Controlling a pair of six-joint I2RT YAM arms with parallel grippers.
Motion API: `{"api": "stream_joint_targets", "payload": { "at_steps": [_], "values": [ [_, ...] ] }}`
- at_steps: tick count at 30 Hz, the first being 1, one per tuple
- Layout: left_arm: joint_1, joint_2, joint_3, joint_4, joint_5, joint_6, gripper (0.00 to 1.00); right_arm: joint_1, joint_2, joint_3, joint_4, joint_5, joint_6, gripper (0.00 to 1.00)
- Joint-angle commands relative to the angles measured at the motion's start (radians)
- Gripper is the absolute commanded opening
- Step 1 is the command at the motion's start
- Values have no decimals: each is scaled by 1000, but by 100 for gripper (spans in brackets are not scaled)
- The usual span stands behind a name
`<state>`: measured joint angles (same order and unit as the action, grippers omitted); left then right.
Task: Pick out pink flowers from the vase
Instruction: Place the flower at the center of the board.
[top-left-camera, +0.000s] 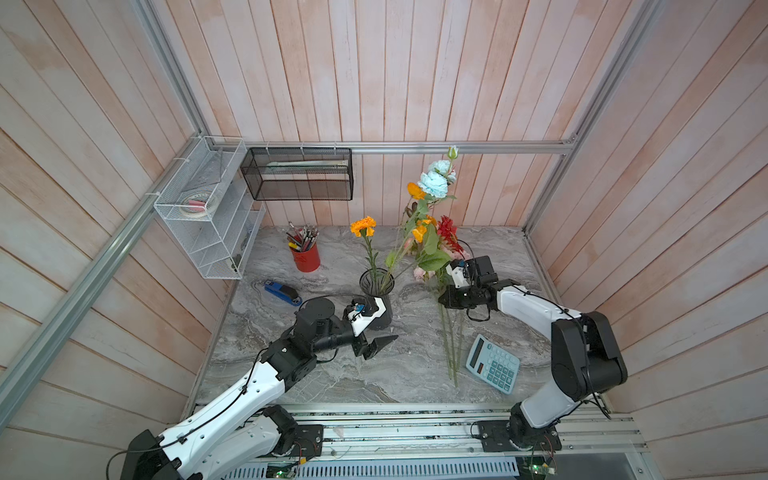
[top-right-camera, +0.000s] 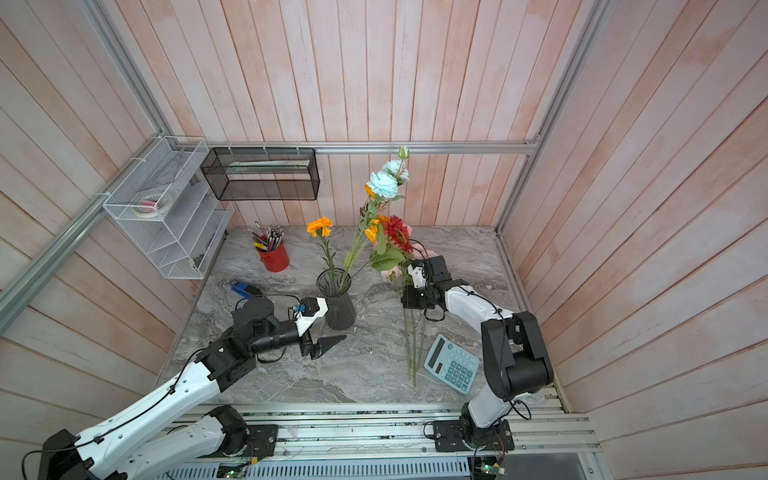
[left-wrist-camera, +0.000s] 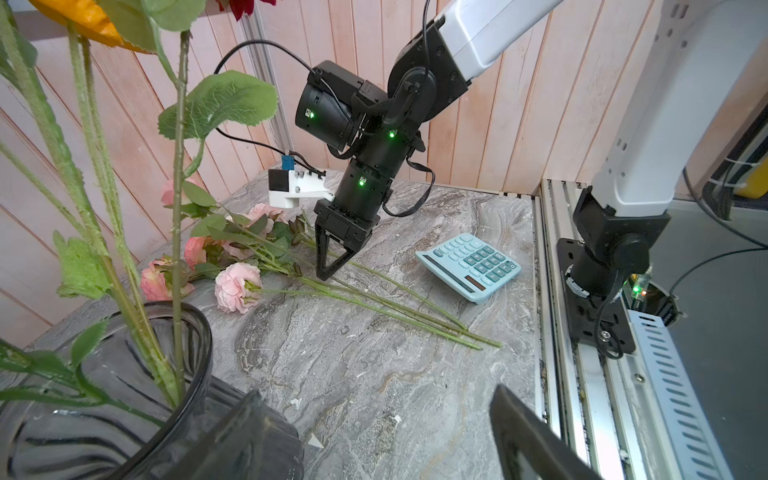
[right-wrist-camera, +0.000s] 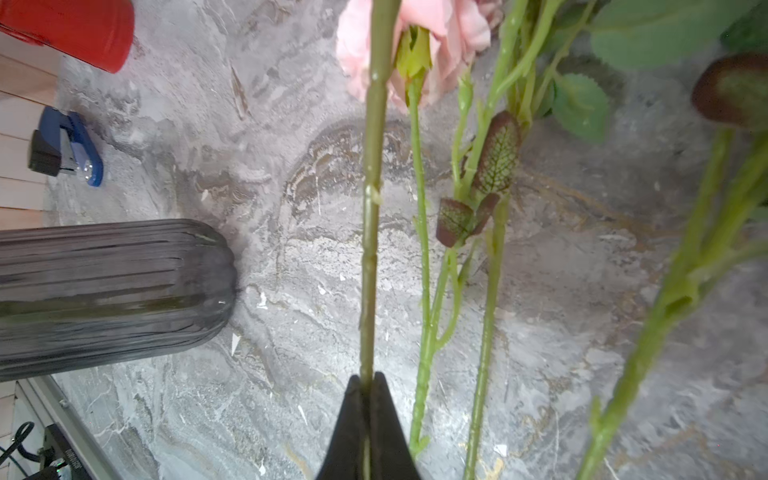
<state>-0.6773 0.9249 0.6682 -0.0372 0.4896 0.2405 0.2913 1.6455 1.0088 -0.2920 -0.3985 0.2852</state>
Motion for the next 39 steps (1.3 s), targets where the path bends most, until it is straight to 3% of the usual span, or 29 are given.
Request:
{"api": "stream_joint_targets", "payload": {
  "at_steps": [1, 23, 32, 39],
  "values": [
    [-5, 11, -15, 18, -6, 8, 86, 3, 15, -1, 6, 27, 6, 0],
    [-6, 27, -5, 3, 0, 8, 86, 6, 102, -1, 55, 4, 32, 0],
    [-5, 12, -4, -4, -2, 8, 86, 6, 29, -9, 51, 7, 31, 10],
    [-5, -14, -1, -19, -31, 5, 86, 6, -50, -3, 19, 38, 29, 25]
  ]
}}
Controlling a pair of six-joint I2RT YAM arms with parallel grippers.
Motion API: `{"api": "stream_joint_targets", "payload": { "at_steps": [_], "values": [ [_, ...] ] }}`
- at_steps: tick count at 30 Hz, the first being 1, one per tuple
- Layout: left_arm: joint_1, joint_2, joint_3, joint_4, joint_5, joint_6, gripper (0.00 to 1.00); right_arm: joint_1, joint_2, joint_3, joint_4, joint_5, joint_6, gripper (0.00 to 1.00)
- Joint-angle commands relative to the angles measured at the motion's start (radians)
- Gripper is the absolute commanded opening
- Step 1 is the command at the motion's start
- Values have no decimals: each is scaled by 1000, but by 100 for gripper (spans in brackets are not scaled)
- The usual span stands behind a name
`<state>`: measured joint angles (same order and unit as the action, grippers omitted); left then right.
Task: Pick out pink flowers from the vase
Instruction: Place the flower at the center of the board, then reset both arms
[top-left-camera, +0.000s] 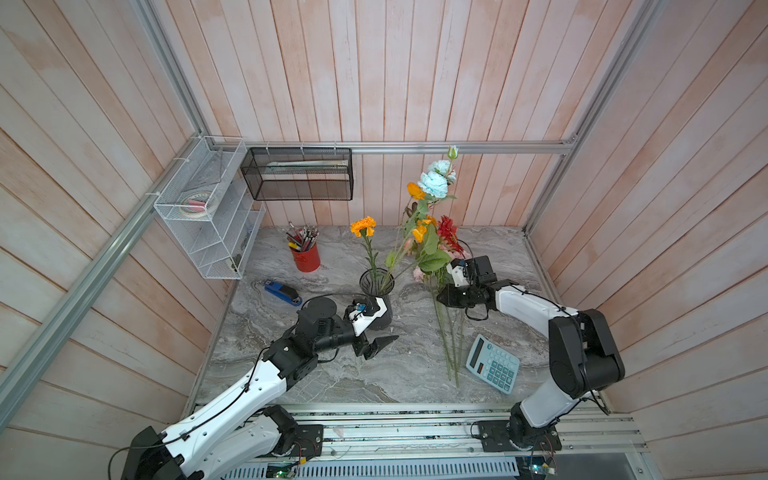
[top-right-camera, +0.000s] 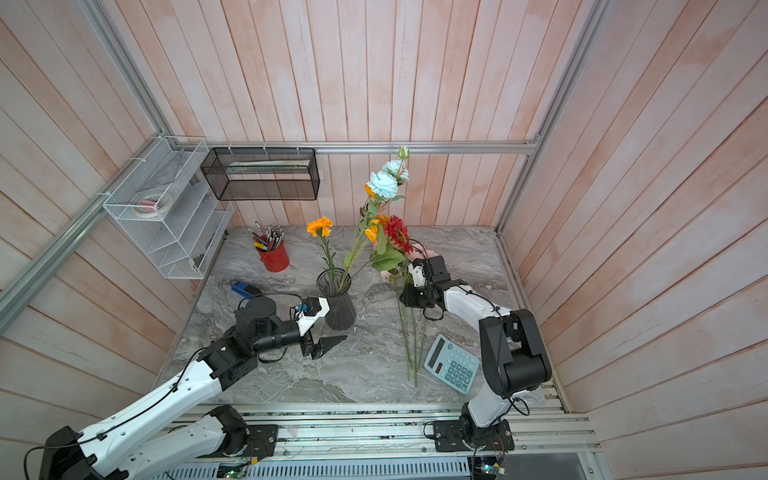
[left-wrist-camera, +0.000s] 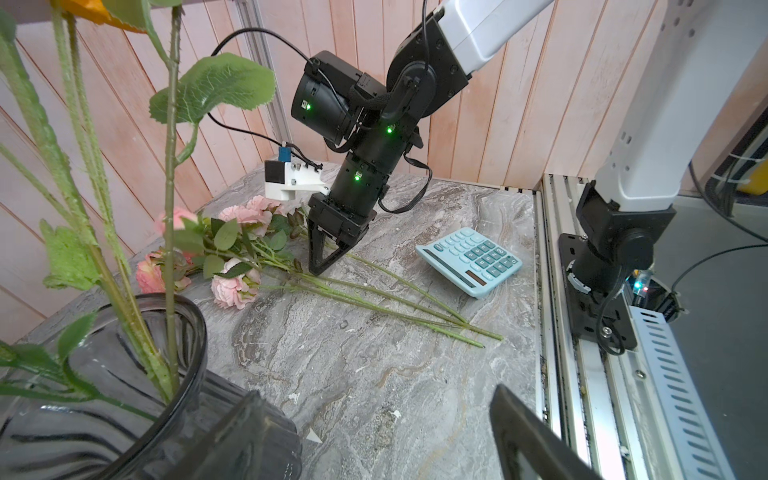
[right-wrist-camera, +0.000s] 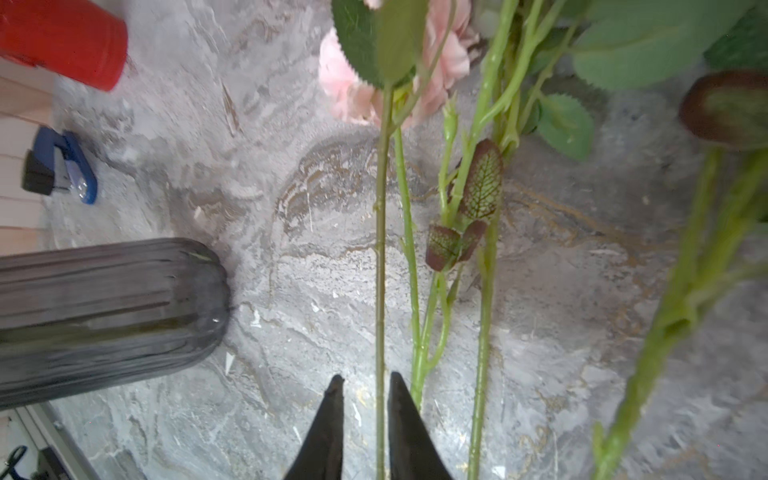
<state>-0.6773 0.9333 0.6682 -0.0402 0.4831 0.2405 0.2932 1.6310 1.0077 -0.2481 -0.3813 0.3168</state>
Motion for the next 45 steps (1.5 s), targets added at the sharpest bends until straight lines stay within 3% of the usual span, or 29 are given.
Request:
{"api": "stream_joint_targets", "payload": {
  "at_steps": [1, 5, 10, 13, 16, 20, 23, 28, 29, 33, 40, 42, 45],
  "values": [
    [-5, -26, 1, -19, -40, 4, 86, 4, -46, 0, -32, 21, -4, 28],
    [-5, -48, 8, -50, -187, -22, 86, 3, -126, -9, -47, 55, -8, 37],
    [-3, -144, -68, -12, -505, -116, 87, -48, -293, -105, -4, 69, -5, 50],
    [18, -203, -129, -5, -689, -188, 87, -106, -420, -204, 60, 104, 6, 70],
    [117, -229, -152, -79, -796, -336, 88, -146, -558, -316, 146, 219, -3, 96],
    [368, -240, -213, -119, -704, -509, 89, -172, -718, -468, 274, 395, -28, 98],
    [466, -230, -292, -4, -671, -541, 89, -173, -803, -597, 427, 467, -71, 98],
    [551, -44, -328, 235, -712, -511, 90, -174, -769, -705, 633, 491, -155, 98],
    [560, 9, -311, 270, -729, -494, 100, -175, -739, -702, 641, 505, -153, 98],
    [569, 182, -316, 513, -749, -381, 100, -176, -640, -712, 737, 568, -156, 98],
    [615, 403, -431, 1030, -660, -325, 100, -184, -486, -791, 1067, 667, -241, 98],
    [617, 407, -404, 981, -637, -282, 100, -186, -437, -834, 1211, 669, -261, 98],
    [626, 456, -493, 1249, -595, -208, 100, -188, -365, -884, 1407, 663, -296, 98]
  ]
}}
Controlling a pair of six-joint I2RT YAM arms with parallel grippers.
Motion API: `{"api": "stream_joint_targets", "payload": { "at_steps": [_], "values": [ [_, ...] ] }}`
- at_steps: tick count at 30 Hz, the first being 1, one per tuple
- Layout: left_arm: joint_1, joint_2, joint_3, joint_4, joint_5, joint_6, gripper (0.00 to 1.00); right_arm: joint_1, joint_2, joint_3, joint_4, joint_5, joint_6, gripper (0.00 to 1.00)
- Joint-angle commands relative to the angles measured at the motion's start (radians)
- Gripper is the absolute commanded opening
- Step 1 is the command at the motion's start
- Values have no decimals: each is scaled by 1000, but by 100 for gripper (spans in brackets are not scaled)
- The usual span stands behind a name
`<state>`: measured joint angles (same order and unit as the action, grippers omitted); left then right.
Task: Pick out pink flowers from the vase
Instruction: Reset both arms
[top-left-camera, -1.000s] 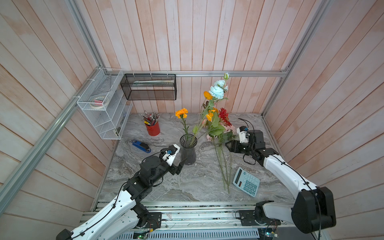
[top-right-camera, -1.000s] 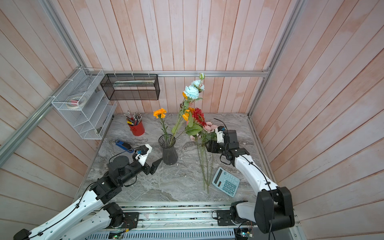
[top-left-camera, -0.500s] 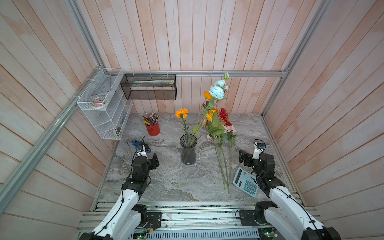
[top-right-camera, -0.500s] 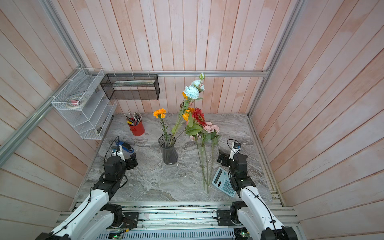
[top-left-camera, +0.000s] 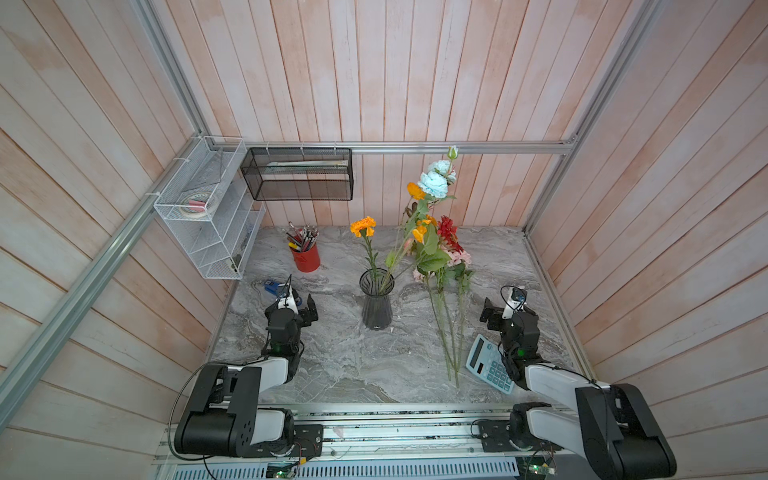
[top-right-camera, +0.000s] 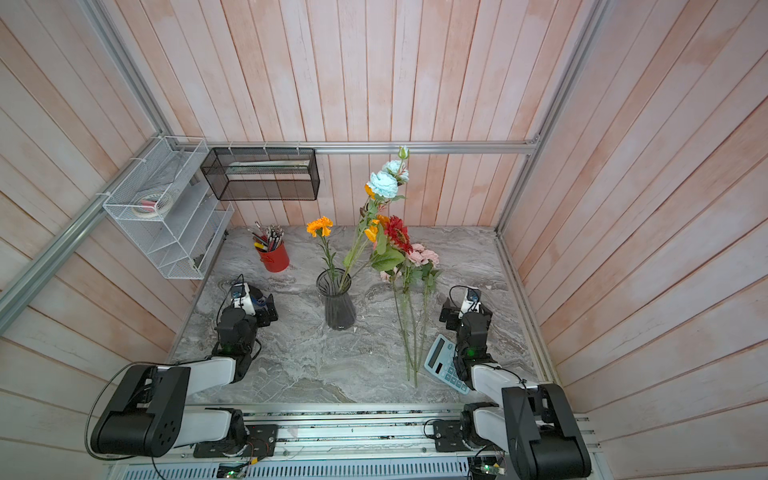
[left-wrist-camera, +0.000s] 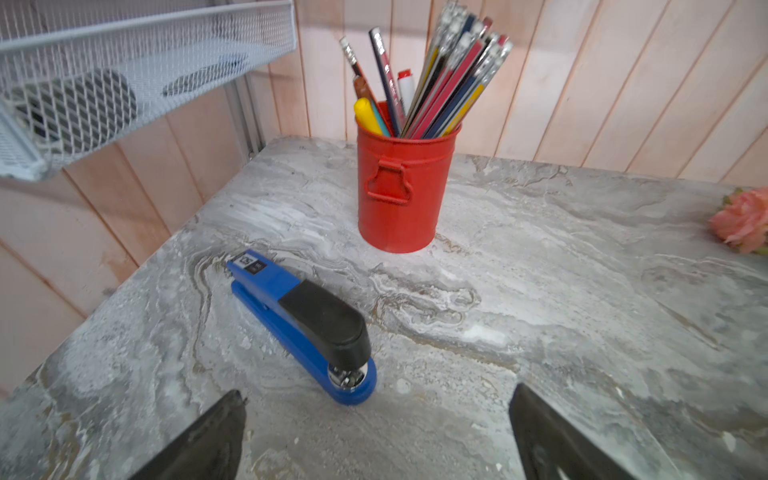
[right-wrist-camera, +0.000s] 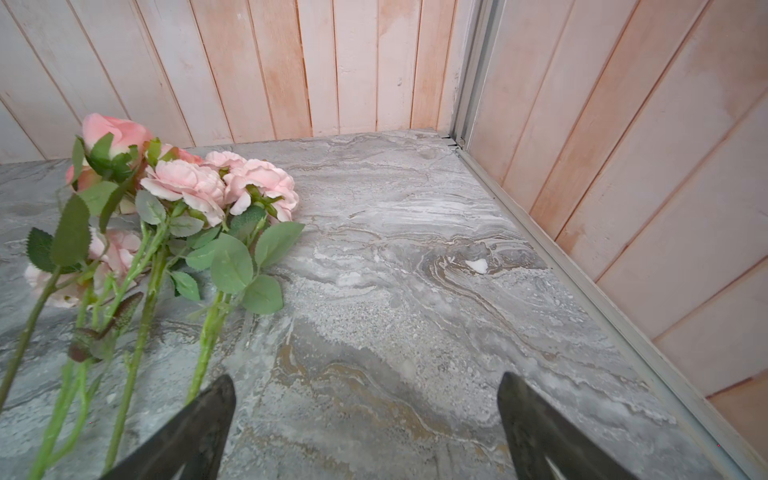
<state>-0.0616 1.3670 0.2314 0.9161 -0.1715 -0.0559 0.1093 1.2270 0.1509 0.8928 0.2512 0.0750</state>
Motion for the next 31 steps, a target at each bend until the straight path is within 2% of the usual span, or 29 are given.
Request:
{"api": "stream_joint_targets", "payload": {
  "at_steps": [1, 7, 11, 14, 15, 16, 17, 19, 22, 25, 28, 29, 31],
  "values": [
    [26, 49, -74, 360, 79, 79, 100, -8, 52, -29, 297, 11, -64, 98],
    [40, 262, -164, 733, 140, 85, 100, -9, 186, -31, 510, -47, -157, 98],
    [41, 218, -120, 589, 202, 100, 100, -18, 267, -25, 567, -100, -172, 98],
    [42, 212, -110, 562, 173, 93, 100, -77, 331, -22, 596, -116, -97, 98],
    [42, 214, -111, 569, 165, 91, 100, -88, 365, -3, 618, -84, -77, 98],
    [42, 217, -117, 582, 156, 91, 100, -91, 351, 29, 532, -24, -54, 98],
    [41, 219, -124, 598, 147, 91, 100, -110, 326, 64, 423, -42, -26, 98],
    [40, 227, -129, 620, 143, 93, 100, -129, 305, 67, 384, -74, -15, 98],
    [38, 216, -111, 571, 170, 97, 100, -128, 351, 20, 550, -94, -27, 98],
    [38, 205, -86, 502, 281, 145, 100, -125, 339, -1, 568, -136, -41, 98],
    [40, 202, -66, 464, 279, 137, 100, -125, 343, -11, 594, -139, -44, 98],
    [40, 197, -48, 426, 262, 132, 100, -125, 343, -14, 598, -128, -42, 98],
    [39, 201, -29, 398, 173, 101, 100, -132, 345, -67, 681, 42, 36, 98]
  ]
}}
